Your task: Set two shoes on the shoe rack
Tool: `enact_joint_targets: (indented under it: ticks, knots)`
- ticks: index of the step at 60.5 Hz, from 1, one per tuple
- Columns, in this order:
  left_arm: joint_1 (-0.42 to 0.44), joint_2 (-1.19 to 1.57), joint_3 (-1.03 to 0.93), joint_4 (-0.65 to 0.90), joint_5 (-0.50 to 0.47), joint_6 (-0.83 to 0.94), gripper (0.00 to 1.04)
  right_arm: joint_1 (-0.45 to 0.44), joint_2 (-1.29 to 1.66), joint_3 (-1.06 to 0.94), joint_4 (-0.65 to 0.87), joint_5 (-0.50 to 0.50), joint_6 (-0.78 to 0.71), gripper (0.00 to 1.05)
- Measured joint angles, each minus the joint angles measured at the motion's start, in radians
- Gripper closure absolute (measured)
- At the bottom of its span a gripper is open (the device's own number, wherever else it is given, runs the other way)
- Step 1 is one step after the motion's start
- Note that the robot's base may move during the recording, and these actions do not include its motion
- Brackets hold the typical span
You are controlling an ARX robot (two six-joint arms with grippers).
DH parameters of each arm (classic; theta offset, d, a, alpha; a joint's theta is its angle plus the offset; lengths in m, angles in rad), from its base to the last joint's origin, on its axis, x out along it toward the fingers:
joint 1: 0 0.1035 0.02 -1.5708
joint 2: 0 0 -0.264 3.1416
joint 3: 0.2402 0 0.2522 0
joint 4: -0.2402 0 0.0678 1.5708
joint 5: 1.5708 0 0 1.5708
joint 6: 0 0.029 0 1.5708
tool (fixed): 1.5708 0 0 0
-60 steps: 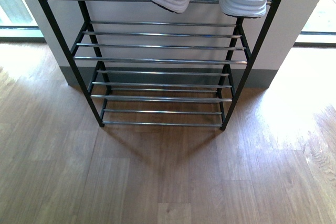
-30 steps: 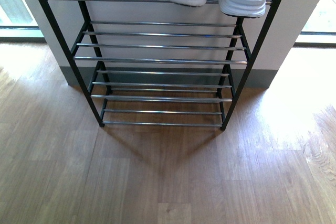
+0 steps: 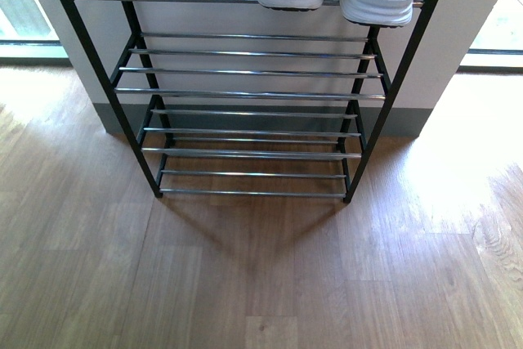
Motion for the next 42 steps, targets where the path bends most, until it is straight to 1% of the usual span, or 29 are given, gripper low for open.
enact_joint_targets:
  ticks: [2,6,10,13,15,16,18,19,20,21,27,29,33,34,38,42]
  knots:
    - [0.0,-0.075,-0.104,0.048,-0.004,0.0,0.1,0.0,0.0,0.0,0.0,0.0,0.0,0.09]
    - [0.0,-0.214,-0.264,0.087,-0.027,0.004,0.09,0.0,0.0,0.0,0.0,0.0,0.0,0.09]
    - [0.002,-0.324,-0.38,0.129,-0.066,0.011,0.09,0.0,0.0,0.0,0.0,0.0,0.0,0.09]
    - [0.003,-0.377,-0.429,0.136,-0.085,0.015,0.09,0.0,0.0,0.0,0.0,0.0,0.0,0.09]
    - [0.006,-0.417,-0.479,0.191,-0.117,0.049,0.12,0.0,0.0,0.0,0.0,0.0,0.0,0.09]
    - [0.01,-0.447,-0.539,0.282,-0.144,0.099,0.15,0.0,0.0,0.0,0.0,0.0,0.0,0.09]
    - [0.015,-0.478,-0.604,0.378,-0.166,0.133,0.19,0.0,0.0,0.0,0.0,-0.001,0.0,0.09]
    - [0.021,-0.511,-0.676,0.479,-0.166,0.192,0.22,0.0,0.0,0.0,0.0,-0.001,0.0,0.09]
    - [0.025,-0.527,-0.713,0.526,-0.164,0.204,0.24,0.0,0.0,0.0,0.0,-0.001,0.0,0.09]
    - [0.034,-0.561,-0.79,0.618,-0.16,0.265,0.28,0.0,0.0,0.0,0.0,-0.001,0.0,0.09]
    - [0.082,-0.712,-1.137,0.949,-0.124,0.42,0.44,0.0,0.0,0.0,0.0,0.0,0.0,0.09]
    - [0.093,-0.745,-1.209,1.004,-0.117,0.442,0.47,0.0,0.0,0.0,0.0,0.0,0.0,0.09]
    - [0.137,-0.853,-1.44,1.152,-0.082,0.491,0.6,0.0,0.0,0.0,0.0,0.0,0.0,0.09]
    - [0.143,-0.867,-1.47,1.168,-0.078,0.496,0.62,0.0,0.0,0.0,0.0,0.0,0.0,0.09]
    - [0.189,-0.969,-1.682,1.26,-0.049,0.52,0.76,0.0,0.0,0.0,0.0,0.0,0.0,0.09]
    - [0.213,-1.03,-1.809,1.302,-0.023,0.53,0.87,0.0,0.0,0.0,0.0,0.0,0.0,0.09]
